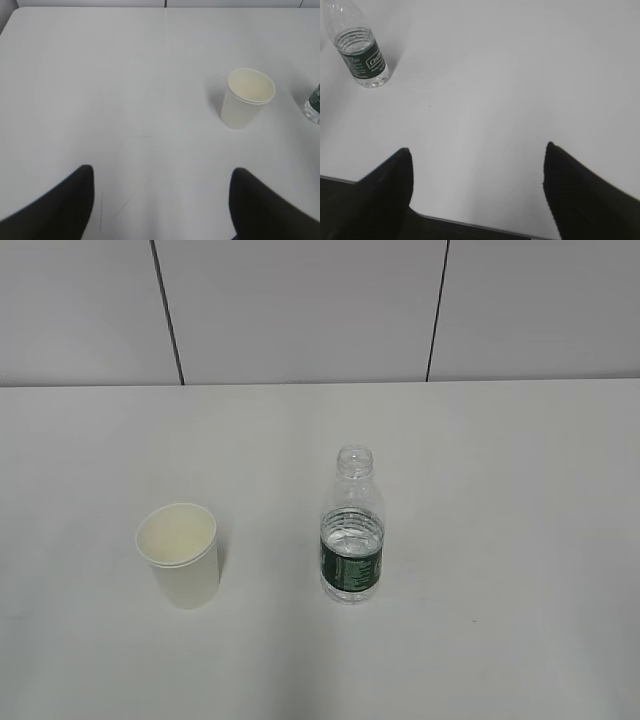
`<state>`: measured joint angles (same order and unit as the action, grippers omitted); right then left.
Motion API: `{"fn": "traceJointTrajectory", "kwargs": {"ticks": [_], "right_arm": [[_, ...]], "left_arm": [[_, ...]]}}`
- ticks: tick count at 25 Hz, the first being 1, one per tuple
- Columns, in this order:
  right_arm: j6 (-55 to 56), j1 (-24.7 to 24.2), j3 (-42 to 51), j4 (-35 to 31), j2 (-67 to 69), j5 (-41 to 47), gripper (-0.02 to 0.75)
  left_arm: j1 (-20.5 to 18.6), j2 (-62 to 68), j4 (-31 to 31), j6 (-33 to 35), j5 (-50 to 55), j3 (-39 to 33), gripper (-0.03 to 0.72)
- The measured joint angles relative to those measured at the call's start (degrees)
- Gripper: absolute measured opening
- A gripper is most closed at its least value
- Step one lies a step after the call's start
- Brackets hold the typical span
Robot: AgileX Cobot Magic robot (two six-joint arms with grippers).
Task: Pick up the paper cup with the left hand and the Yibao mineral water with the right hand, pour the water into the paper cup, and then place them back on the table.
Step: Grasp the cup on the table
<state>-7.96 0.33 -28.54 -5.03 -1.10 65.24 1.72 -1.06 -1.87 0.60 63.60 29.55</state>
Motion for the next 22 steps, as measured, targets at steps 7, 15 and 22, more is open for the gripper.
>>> {"fn": "traceJointTrajectory", "kwargs": {"ticks": [7,15,22], "right_arm": [[0.00,0.00,0.00,0.00,0.00,0.00,0.593],[0.00,0.00,0.00,0.00,0.00,0.00,0.593],[0.00,0.00,0.00,0.00,0.00,0.00,0.593]], "left_arm": [[0.00,0.00,0.00,0.00,0.00,0.00,0.549],[0.00,0.00,0.00,0.00,0.00,0.00,0.549],[0.00,0.00,0.00,0.00,0.00,0.00,0.549]]}}
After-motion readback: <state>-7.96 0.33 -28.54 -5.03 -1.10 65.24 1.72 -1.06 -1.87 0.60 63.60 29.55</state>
